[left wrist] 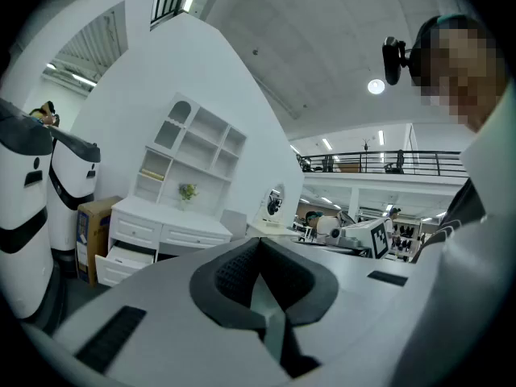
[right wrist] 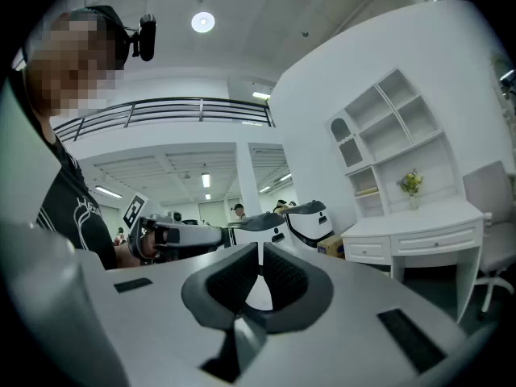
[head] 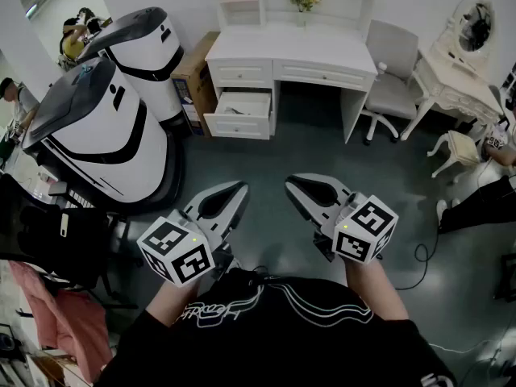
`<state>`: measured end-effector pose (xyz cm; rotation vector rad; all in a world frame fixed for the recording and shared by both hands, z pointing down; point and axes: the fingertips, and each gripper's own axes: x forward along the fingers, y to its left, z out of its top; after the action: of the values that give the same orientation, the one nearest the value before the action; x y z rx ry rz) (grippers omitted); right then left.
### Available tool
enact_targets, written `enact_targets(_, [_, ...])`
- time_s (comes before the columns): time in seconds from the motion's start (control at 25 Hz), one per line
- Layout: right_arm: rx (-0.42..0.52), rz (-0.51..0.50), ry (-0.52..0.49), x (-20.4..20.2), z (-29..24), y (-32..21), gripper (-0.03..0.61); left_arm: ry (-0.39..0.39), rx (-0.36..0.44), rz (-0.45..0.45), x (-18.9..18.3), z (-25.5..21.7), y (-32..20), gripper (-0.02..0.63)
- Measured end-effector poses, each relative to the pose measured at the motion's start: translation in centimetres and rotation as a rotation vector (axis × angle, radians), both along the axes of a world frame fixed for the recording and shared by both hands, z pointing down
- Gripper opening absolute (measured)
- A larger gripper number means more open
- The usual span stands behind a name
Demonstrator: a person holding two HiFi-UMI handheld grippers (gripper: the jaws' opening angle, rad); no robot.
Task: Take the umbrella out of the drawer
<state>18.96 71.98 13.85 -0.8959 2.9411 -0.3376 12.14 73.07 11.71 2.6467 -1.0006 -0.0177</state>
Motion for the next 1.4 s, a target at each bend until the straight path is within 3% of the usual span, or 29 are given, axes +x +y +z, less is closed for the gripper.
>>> enact_targets(0.36, [0.033, -0.032, 0.005, 0.1, -1.1, 1.1, 0.053, -0.021, 0.022, -0.008, 0.4, -0.5, 1.2, 0.021])
enact_targets(0.8, [0.013, -0.068, 0.001, -1.0, 0.3, -1.8, 0.054, -0.031, 0.009, -0.037, -0.7, 0.8, -1.6, 0.021])
enact_targets(1.16, [-0.048, -0.073, 0.023, -4.1, 3.6, -9.6, 0.054, 0.002, -0.039, -0.048, -4.1, 3.8, -9.6, 0.021])
enact_targets(1.4, [-0.107, -0.040, 0.016, -7.6, 5.7, -20.1, 0.054, 0.009, -0.112, -0.044, -8.0, 6.2, -20.3, 0.021])
